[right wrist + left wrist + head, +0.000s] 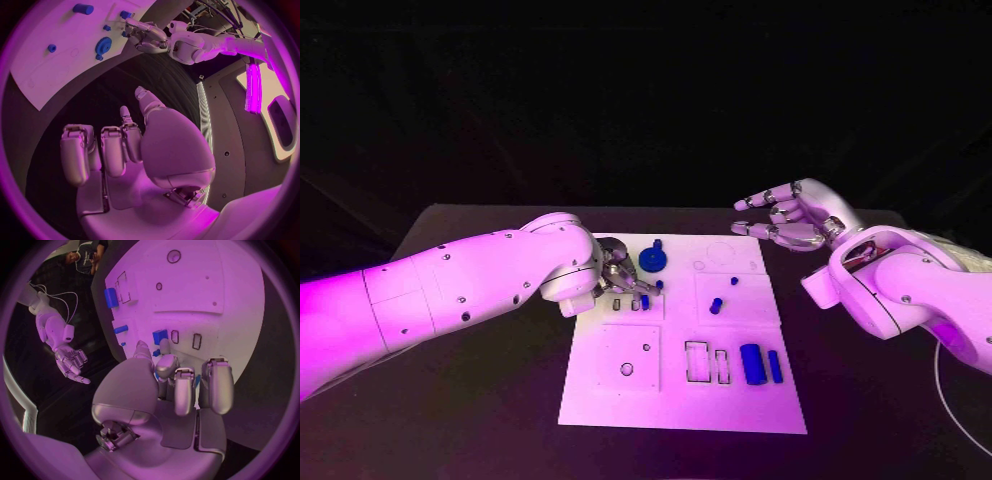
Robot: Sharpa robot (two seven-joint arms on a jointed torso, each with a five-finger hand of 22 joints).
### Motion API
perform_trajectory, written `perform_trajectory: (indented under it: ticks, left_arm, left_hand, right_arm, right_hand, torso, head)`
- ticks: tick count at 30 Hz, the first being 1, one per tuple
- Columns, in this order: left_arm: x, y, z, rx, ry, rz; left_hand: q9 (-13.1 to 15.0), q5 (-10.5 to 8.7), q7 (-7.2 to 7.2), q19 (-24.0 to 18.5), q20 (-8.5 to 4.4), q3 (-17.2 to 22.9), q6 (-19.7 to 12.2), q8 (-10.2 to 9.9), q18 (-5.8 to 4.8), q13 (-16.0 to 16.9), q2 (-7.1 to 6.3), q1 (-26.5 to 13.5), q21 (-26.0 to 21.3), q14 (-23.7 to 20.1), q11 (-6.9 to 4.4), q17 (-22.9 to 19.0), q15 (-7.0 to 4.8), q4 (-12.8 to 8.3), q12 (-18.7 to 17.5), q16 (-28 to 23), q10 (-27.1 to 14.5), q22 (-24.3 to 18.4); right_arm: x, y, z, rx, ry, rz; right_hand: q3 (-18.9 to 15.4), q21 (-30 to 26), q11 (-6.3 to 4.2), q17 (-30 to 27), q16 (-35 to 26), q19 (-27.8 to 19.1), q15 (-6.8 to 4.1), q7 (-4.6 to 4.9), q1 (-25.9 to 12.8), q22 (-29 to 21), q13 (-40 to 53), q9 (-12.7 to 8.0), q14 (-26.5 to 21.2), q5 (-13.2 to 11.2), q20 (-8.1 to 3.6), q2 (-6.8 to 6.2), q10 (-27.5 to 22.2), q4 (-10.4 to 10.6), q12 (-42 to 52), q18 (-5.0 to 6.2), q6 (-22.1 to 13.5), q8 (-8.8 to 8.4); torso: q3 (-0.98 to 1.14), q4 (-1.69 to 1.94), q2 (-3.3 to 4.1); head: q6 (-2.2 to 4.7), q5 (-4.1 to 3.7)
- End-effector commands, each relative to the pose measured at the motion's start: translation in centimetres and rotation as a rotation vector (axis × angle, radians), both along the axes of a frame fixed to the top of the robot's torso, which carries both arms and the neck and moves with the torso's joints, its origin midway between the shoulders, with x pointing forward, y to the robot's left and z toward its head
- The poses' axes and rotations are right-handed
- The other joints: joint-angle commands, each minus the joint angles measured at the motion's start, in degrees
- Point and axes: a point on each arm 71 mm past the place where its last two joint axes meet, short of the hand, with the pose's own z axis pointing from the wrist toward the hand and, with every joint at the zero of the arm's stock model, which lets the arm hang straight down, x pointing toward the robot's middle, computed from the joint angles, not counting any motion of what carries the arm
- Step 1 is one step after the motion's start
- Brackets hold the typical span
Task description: Assemble the parts on the task board
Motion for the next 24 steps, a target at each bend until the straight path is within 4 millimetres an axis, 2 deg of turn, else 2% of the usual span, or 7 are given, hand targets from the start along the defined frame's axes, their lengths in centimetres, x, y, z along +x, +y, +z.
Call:
perform_trajectory:
  ticks: [1,15,24]
  left_arm:
    - [0.04,-0.04,-0.07,0.056,0.002,-0.039]
    - [0.04,-0.36,-0.01,0.07,0.013,-0.064]
    - [0.06,-0.97,0.01,0.074,0.013,-0.079]
  left_hand:
    - [0.4,-0.19,-0.05,2.7,-0.37,-0.4,-0.3,0.4,-0.85,0.3,0.13,-0.4,0.4,6.0,-0.14,15.1,-0.44,0.0,0.4,0.2,0.6,4.5]
    - [1.6,-0.14,-0.29,2.9,-0.51,-0.6,-0.3,1.3,-0.95,1.2,0.46,-0.2,0.7,6.0,-0.35,15.1,-0.61,-0.2,1.1,0.2,1.2,5.0]
    - [2.5,-0.02,-0.39,3.0,-0.62,-0.3,-0.7,1.7,-0.98,1.5,0.84,0.7,0.8,6.0,-0.46,15.1,-0.71,-0.5,1.3,0.2,1.3,5.2]
  right_arm:
    - [0.0,0.18,-0.12,-0.024,0.006,0.015]
    - [0.09,0.36,-0.31,-0.028,0.015,0.022]
    - [0.12,0.5,-0.42,-0.029,0.021,0.028]
  right_hand:
    - [-0.4,-0.4,0.02,7.7,-0.3,-0.6,0.21,-0.07,0.0,3.4,9.2,0.1,4.3,0.2,-0.04,0.28,1.2,0.2,-0.3,0.55,0.3,0.13]
    - [-0.5,-0.5,0.01,7.6,-0.4,-0.6,0.2,-0.09,-0.2,3.4,9.2,0.1,4.3,0.0,-0.06,0.29,1.2,0.2,-0.3,0.56,0.3,0.15]
    - [-0.5,-0.5,0.0,7.5,-0.4,-0.6,0.18,-0.1,-0.3,3.3,9.1,0.1,4.3,-0.1,-0.06,0.31,1.2,0.3,-0.3,0.57,0.4,0.16]
  torso:
    - [0.01,0.01,-0.01]
    - [-0.08,0.03,-0.01]
    - [-0.03,0.03,-0.02]
  head:
    - [-0.3,0.06]
    - [-0.6,-0.18]
    - [-0.76,-0.2]
